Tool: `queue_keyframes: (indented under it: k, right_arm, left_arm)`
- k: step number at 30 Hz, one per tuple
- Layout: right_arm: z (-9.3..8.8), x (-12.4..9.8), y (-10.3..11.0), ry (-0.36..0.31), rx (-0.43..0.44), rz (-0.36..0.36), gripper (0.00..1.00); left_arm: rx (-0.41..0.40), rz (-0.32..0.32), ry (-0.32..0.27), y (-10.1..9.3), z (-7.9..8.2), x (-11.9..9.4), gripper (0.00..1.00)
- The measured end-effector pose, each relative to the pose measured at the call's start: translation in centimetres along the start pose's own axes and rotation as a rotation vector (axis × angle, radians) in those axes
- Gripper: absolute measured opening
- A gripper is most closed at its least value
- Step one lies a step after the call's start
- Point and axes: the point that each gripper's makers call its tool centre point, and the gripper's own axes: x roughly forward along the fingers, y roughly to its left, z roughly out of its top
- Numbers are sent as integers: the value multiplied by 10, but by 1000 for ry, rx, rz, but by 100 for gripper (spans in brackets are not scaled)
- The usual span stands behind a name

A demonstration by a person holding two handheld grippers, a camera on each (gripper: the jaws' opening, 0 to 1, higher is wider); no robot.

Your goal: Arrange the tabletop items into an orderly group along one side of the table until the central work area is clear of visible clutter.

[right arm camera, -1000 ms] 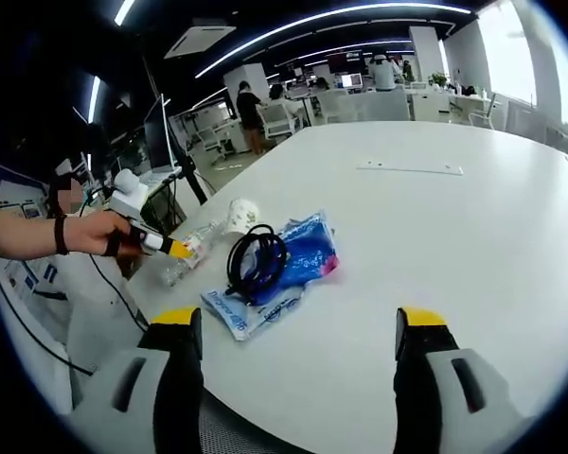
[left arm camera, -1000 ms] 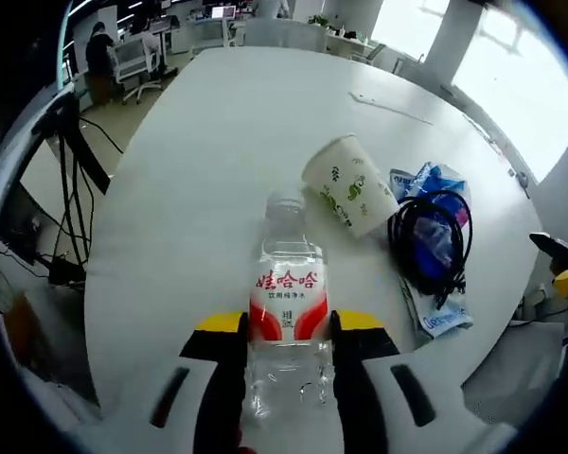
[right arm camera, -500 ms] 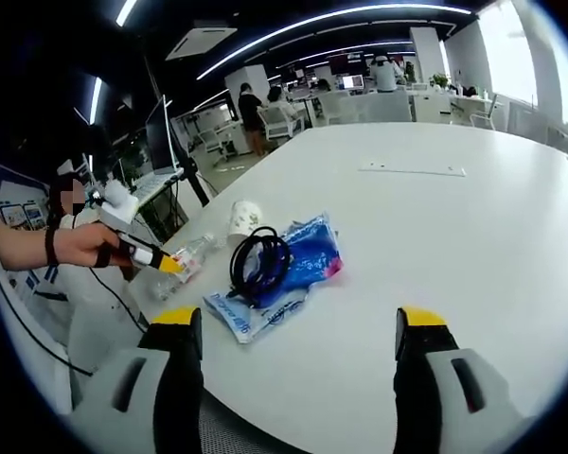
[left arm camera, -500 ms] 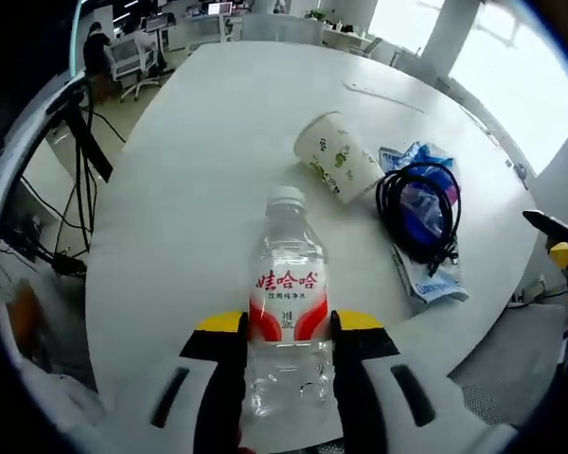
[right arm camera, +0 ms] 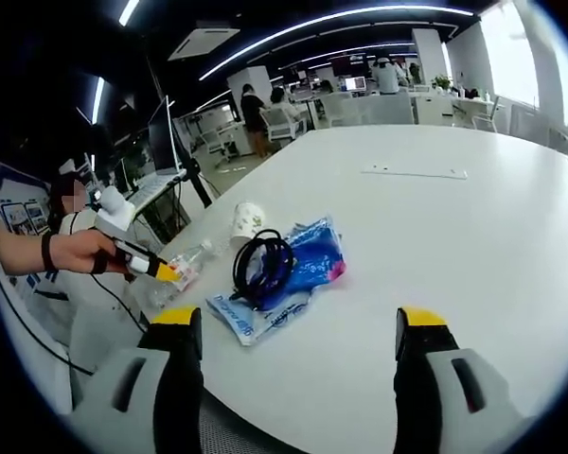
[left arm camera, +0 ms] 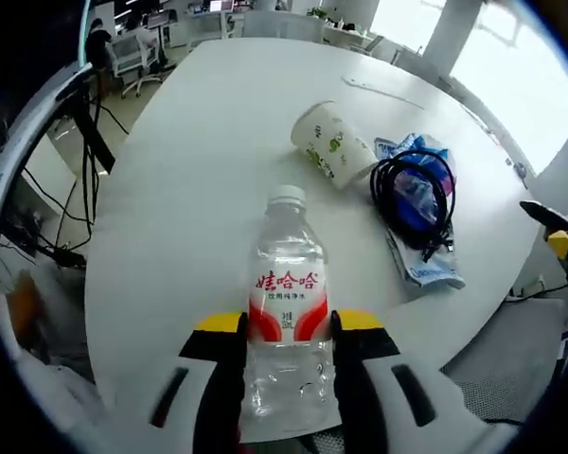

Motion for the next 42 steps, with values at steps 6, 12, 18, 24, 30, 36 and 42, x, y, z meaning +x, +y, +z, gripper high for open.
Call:
queue_keyframes:
  k: [6, 12, 18, 24, 30, 36, 42]
  right_arm:
    - [0, -2, -1, -3, -1, -2, 84]
    - [-1, -3, -3, -4, 3, -8, 84]
    - [-5, -5, -6, -1, 11, -14, 84]
    - [-6, -7, -9, -1, 18, -23, 84]
    - [-6, -9, -12, -4, 26, -32, 84]
    - [-7, -8, -14, -1, 29, -34, 83]
    - [-8, -6, -12, 1, 29, -28, 83]
  left_arm:
    - [39, -3, 18, -2, 4, 2, 39]
    - [58, -12, 32, -3, 11, 9, 47]
    - [73, -18, 62, -6, 15, 18, 49]
    - [90, -16, 92, -10, 17, 26, 52]
    - [87, 1, 118, -5, 17, 30, 46]
    - [93, 3, 123, -4, 17, 29, 39]
    - [71, 9, 100, -1, 18, 27, 38]
